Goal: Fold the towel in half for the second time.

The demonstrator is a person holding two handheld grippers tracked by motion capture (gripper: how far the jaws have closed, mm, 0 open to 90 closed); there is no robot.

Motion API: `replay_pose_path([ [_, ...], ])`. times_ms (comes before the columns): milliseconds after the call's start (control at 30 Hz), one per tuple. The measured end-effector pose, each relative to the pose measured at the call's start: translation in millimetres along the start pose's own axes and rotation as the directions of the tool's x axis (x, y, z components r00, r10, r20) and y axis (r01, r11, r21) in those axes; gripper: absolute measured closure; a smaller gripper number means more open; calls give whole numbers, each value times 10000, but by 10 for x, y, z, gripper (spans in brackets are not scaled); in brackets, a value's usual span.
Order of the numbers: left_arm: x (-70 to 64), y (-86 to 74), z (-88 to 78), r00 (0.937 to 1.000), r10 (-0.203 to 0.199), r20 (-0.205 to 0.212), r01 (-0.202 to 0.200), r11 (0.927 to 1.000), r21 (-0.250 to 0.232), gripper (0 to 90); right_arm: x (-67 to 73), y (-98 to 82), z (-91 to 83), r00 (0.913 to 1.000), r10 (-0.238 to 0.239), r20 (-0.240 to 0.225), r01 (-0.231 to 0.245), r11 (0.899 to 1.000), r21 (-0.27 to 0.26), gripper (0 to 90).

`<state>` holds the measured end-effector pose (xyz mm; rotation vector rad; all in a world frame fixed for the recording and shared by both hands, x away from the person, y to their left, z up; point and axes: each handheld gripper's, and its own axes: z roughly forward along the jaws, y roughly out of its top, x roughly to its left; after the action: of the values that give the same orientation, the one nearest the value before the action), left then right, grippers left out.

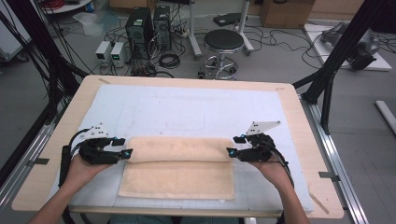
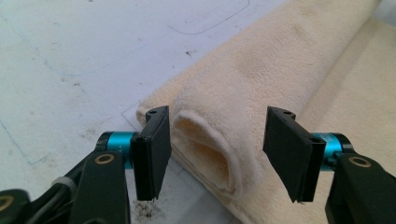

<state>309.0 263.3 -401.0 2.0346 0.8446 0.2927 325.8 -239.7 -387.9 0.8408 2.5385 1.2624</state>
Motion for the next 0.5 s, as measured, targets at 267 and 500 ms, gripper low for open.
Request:
replay_pose_path([
  [267, 76, 83, 178, 9999, -149, 14, 148, 9997, 204, 380, -65, 65, 218, 9999, -123, -108, 129, 9984, 542, 424],
  [500, 210, 95, 271, 9984, -523, -228, 529, 9983, 233, 353, -180, 110, 343, 9997, 140, -195, -127, 9980, 615, 421],
])
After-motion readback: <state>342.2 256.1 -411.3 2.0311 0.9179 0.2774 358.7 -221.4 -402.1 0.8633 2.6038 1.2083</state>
